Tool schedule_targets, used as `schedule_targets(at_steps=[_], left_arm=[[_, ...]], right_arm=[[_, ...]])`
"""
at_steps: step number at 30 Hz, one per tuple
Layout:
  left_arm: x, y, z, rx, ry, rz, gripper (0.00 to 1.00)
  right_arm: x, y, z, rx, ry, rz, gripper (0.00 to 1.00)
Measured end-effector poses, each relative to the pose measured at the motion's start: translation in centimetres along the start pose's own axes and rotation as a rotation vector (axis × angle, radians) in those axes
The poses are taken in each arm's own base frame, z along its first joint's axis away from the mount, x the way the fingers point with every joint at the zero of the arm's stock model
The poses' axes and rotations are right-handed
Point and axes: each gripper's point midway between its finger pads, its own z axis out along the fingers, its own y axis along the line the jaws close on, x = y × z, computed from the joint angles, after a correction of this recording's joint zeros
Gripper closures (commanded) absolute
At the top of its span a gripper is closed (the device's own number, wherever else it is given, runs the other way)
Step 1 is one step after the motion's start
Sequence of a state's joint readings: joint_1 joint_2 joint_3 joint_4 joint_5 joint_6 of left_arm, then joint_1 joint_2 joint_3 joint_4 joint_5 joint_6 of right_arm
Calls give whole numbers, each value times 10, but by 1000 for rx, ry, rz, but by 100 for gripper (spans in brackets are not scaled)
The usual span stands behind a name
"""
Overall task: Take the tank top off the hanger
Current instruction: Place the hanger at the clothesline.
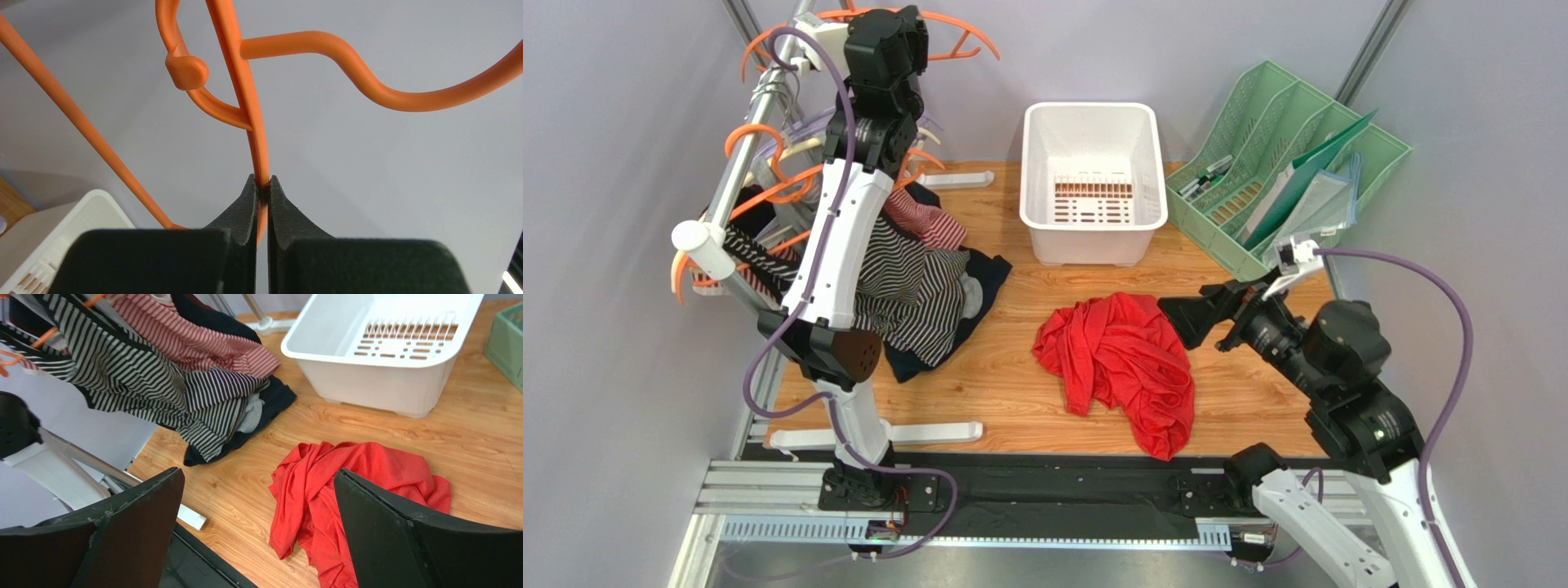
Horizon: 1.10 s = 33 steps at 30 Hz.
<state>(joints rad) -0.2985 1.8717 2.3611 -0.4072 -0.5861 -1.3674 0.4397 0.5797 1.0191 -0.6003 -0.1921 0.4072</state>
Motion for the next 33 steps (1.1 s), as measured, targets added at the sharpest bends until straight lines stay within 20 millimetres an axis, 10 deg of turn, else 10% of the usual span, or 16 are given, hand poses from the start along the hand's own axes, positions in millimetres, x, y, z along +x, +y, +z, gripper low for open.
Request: schedule_targets(at_steps=[33], left_arm=[[2, 47, 37, -84, -57, -154, 100]], right_arm=[[10, 1, -16, -16, 13, -36, 0]])
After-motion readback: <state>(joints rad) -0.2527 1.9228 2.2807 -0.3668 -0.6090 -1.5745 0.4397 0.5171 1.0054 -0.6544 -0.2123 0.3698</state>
